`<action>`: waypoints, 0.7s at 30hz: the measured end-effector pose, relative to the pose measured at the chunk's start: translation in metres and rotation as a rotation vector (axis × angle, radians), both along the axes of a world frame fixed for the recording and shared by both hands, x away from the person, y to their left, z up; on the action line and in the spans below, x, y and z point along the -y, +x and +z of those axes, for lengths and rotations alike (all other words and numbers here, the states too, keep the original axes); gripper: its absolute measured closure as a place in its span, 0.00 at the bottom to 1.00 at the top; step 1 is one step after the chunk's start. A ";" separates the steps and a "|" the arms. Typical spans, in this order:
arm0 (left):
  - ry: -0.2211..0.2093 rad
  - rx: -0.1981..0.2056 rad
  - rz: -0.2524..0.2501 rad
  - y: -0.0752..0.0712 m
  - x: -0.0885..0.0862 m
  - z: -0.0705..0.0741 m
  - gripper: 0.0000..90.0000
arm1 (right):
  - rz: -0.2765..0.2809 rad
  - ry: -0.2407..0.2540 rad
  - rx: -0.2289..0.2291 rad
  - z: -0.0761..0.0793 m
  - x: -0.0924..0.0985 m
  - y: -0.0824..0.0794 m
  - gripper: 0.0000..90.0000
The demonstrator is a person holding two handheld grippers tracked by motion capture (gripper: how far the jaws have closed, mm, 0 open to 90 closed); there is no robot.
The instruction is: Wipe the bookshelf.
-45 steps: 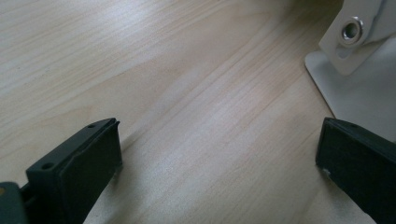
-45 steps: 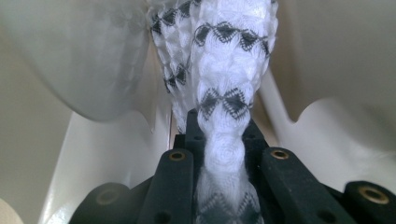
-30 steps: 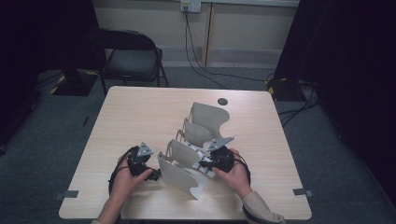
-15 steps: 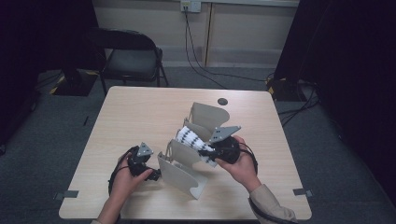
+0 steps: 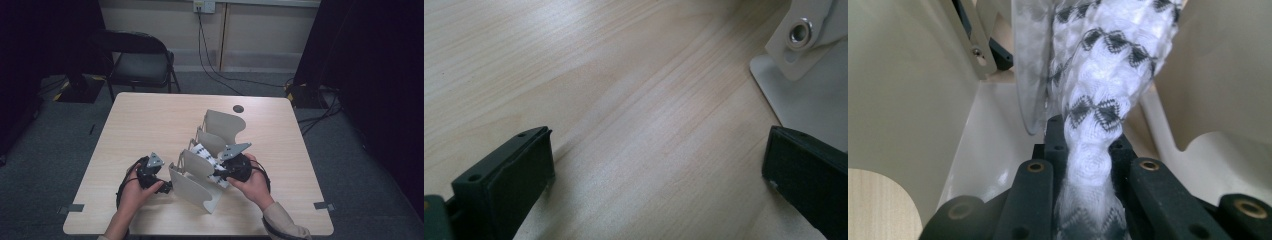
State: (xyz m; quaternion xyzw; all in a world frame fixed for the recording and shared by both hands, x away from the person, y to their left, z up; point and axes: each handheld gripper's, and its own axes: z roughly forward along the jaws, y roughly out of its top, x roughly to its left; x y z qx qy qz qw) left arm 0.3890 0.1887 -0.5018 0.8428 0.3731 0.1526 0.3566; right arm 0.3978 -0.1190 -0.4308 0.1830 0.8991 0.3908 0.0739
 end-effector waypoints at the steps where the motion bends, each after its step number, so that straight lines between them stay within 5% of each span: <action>1: 0.000 0.000 0.000 0.000 0.000 0.000 0.00 | 0.002 -0.005 0.001 -0.001 -0.001 -0.001 0.87; 21: 0.001 0.000 0.000 0.000 0.000 0.000 0.00 | -0.004 -0.026 -0.059 -0.031 0.001 -0.001 0.86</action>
